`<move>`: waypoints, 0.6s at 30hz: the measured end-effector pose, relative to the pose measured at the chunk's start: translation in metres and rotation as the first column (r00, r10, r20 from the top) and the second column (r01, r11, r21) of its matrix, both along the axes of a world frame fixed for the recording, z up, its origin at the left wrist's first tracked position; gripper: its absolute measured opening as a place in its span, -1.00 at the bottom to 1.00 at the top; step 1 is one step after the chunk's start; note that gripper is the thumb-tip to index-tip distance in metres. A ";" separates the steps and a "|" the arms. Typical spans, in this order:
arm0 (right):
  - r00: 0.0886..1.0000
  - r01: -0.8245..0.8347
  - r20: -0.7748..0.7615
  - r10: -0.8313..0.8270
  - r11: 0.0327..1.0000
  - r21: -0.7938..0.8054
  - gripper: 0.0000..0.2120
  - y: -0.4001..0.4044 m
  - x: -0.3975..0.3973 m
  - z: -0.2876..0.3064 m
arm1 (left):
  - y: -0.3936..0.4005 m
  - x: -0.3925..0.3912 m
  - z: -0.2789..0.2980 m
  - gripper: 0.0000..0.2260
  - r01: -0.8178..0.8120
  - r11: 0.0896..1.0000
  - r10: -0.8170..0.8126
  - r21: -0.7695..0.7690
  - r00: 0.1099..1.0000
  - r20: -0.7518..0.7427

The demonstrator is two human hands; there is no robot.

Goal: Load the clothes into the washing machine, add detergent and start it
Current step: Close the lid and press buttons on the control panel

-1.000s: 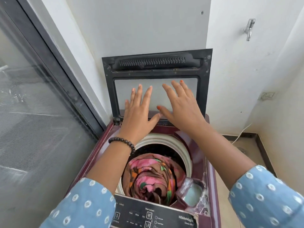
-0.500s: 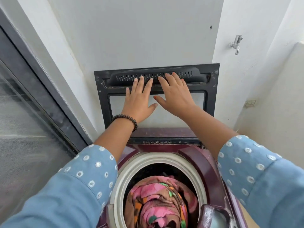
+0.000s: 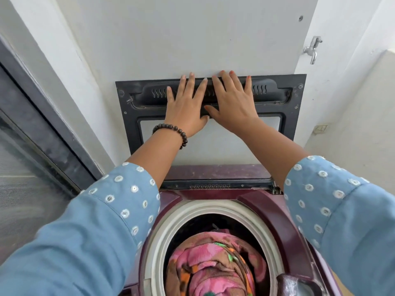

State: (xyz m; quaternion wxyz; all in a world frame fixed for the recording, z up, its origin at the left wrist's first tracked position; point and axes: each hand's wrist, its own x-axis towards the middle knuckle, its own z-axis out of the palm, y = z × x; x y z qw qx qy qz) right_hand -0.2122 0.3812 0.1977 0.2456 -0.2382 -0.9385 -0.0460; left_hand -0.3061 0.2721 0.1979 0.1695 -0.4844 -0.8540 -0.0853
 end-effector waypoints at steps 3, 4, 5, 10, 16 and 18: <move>0.999 0.003 -0.031 -0.004 1.000 -0.019 -0.31 -0.002 -0.001 0.006 | -0.003 0.000 -0.001 -0.23 0.011 1.000 -0.011 -0.001 1.000 0.004; 0.999 0.007 -0.041 -0.008 1.000 -0.026 -0.32 -0.003 0.000 0.008 | -0.006 0.001 -0.001 -0.23 0.016 1.000 -0.016 -0.001 1.000 0.002; 0.999 0.009 -0.049 -0.011 0.999 -0.031 -0.34 -0.005 0.001 0.011 | -0.009 0.002 -0.002 -0.22 0.020 1.000 -0.020 0.000 1.000 -0.001; 0.997 0.014 -0.078 -0.014 1.000 0.002 -0.37 -0.018 0.014 0.013 | -0.022 0.014 0.000 -0.22 0.043 0.999 -0.043 0.029 0.999 -0.024; 0.990 0.029 -0.143 -0.022 0.998 0.049 -0.46 -0.044 0.038 0.019 | -0.040 0.035 0.015 -0.26 0.068 0.997 -0.065 0.047 0.996 -0.060; 0.986 0.029 -0.164 -0.015 0.997 0.078 -0.51 -0.051 0.048 0.022 | -0.048 0.044 0.020 -0.29 0.080 0.995 -0.077 0.057 0.995 -0.061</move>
